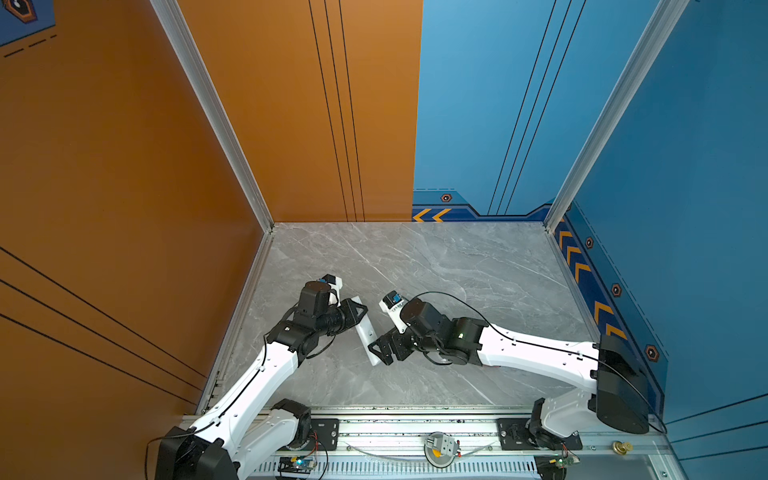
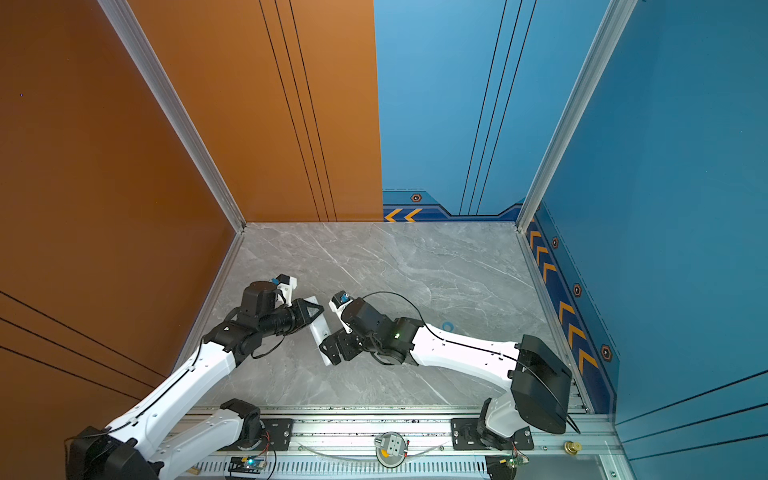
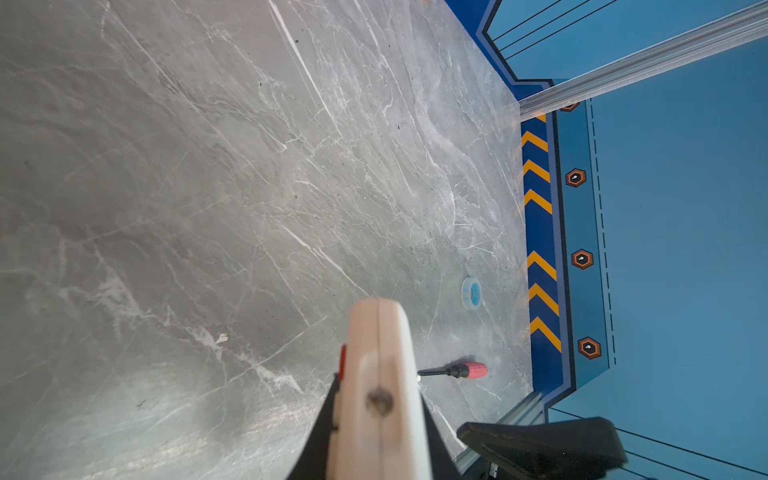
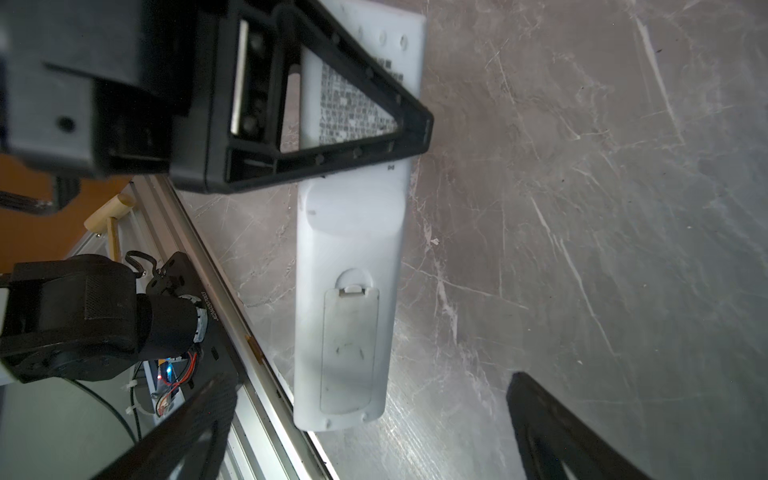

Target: Load the batteries into the remote control

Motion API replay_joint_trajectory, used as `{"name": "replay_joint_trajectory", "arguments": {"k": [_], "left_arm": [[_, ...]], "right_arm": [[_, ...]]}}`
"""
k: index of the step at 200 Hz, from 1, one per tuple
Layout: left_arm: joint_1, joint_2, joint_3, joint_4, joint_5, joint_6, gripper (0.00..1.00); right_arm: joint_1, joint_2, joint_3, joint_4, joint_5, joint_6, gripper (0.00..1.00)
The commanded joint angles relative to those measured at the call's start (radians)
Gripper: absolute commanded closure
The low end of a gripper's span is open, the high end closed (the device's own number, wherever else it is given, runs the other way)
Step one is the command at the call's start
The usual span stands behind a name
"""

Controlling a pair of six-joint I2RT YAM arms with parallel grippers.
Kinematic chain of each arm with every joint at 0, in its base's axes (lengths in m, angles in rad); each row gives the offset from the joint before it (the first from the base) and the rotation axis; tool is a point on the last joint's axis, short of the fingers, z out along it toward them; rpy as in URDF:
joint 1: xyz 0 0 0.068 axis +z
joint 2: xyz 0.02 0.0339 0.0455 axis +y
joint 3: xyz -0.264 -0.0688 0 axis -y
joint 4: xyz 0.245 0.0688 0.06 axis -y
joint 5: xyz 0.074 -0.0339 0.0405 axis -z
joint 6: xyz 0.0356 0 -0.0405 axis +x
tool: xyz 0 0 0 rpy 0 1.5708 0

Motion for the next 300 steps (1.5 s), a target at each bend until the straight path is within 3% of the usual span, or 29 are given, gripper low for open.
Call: {"name": "replay_joint_trajectory", "arguments": {"k": [1, 65, 110, 175, 282, 300], "left_arm": [[-0.008, -0.003, 0.04, -0.02, -0.021, 0.017, 1.0], [-0.018, -0.008, 0.049, -0.037, -0.035, 0.019, 1.0], [-0.024, -0.009, 0.049, -0.037, -0.04, 0.017, 1.0], [-0.029, -0.013, 0.042, -0.028, -0.044, 0.011, 1.0], [-0.032, -0.01, 0.034, -0.01, -0.032, 0.008, 1.0], [-0.032, -0.013, 0.027, 0.004, -0.023, 0.007, 0.88]], "right_arm": [[0.002, 0.036, -0.006, 0.045, -0.053, 0.034, 0.0], [-0.005, 0.112, -0.011, 0.129, -0.133, 0.077, 0.01], [-0.005, 0.135, -0.038, 0.197, -0.162, 0.103, 0.1], [-0.006, 0.159, -0.051, 0.234, -0.186, 0.123, 0.37], [-0.006, 0.161, -0.056, 0.232, -0.187, 0.123, 0.69], [-0.008, 0.158, -0.056, 0.231, -0.191, 0.121, 0.74]]}}
